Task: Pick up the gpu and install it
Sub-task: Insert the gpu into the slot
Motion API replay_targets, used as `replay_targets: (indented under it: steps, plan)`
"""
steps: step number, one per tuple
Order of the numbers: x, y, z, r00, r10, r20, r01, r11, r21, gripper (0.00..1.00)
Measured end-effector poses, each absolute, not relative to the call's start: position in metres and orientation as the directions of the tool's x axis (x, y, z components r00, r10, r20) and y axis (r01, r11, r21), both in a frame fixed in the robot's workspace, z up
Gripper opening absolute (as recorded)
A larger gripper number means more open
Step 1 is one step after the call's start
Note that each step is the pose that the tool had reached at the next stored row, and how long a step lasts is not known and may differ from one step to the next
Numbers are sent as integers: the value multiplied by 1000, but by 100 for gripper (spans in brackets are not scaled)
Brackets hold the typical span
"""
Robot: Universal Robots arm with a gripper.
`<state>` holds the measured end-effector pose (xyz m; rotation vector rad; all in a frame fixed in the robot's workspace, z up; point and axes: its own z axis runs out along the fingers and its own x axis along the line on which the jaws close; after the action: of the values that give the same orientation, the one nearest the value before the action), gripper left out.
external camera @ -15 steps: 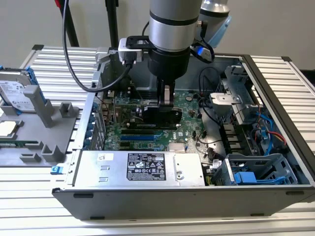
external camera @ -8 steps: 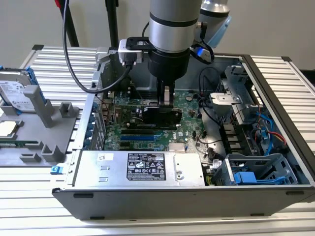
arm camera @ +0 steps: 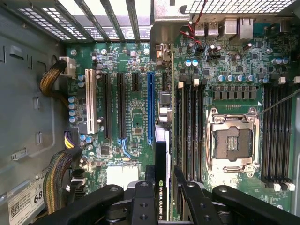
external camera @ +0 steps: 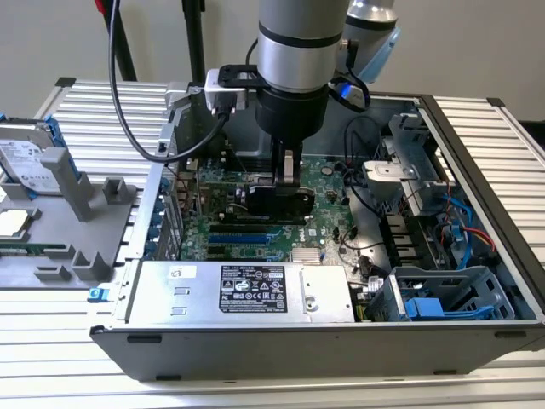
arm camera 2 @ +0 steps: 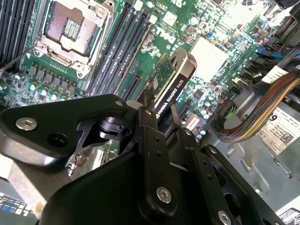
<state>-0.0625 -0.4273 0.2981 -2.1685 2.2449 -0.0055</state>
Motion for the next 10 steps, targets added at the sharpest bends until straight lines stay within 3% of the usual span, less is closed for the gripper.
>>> replay_targets:
  steps: [10]
  plan:
    - [-62,-427,297,-35,-999,-12,-999,35,-16,0]
